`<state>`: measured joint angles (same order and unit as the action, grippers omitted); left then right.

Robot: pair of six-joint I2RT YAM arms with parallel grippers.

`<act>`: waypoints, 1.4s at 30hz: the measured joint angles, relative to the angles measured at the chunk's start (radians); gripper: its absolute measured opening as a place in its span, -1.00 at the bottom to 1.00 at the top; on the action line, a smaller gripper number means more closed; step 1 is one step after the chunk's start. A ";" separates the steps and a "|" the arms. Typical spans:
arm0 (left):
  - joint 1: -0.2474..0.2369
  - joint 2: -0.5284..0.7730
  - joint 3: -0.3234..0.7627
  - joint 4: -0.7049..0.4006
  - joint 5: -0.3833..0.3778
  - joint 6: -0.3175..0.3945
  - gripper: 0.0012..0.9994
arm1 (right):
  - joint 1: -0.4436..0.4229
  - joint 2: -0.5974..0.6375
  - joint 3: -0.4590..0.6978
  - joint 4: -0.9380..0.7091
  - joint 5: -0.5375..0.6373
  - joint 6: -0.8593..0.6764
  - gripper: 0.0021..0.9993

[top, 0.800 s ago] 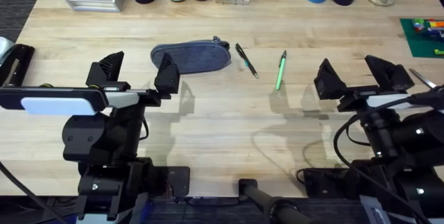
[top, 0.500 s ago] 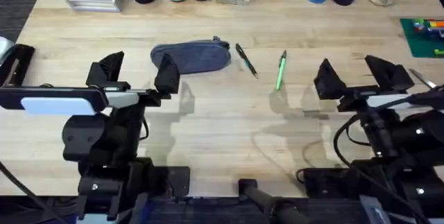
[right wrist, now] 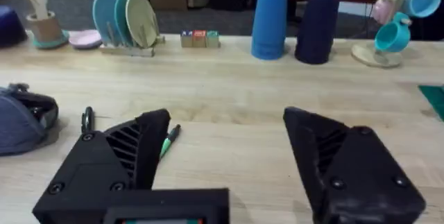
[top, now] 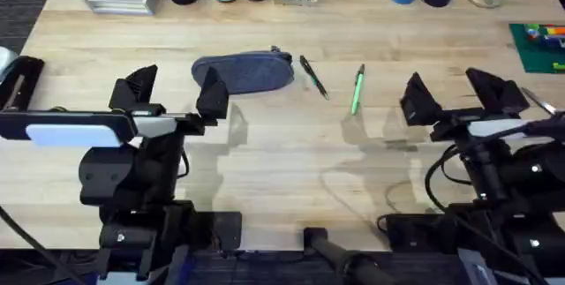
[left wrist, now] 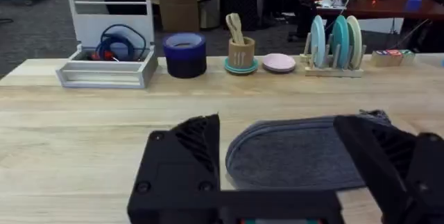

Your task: Unzip the bag, pick up the pens from the table one at a time and place them inside, then zip the bag closed.

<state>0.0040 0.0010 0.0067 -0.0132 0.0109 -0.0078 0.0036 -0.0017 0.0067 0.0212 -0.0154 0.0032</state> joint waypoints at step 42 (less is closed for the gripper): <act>0.000 0.556 0.795 -0.639 -0.008 -0.028 0.99 | 0.000 0.612 0.741 -0.461 -0.098 0.019 0.99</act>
<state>0.0044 0.5572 0.8019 -0.6525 0.0030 -0.0360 0.0036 0.6105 0.7475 -0.4394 -0.1130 0.0218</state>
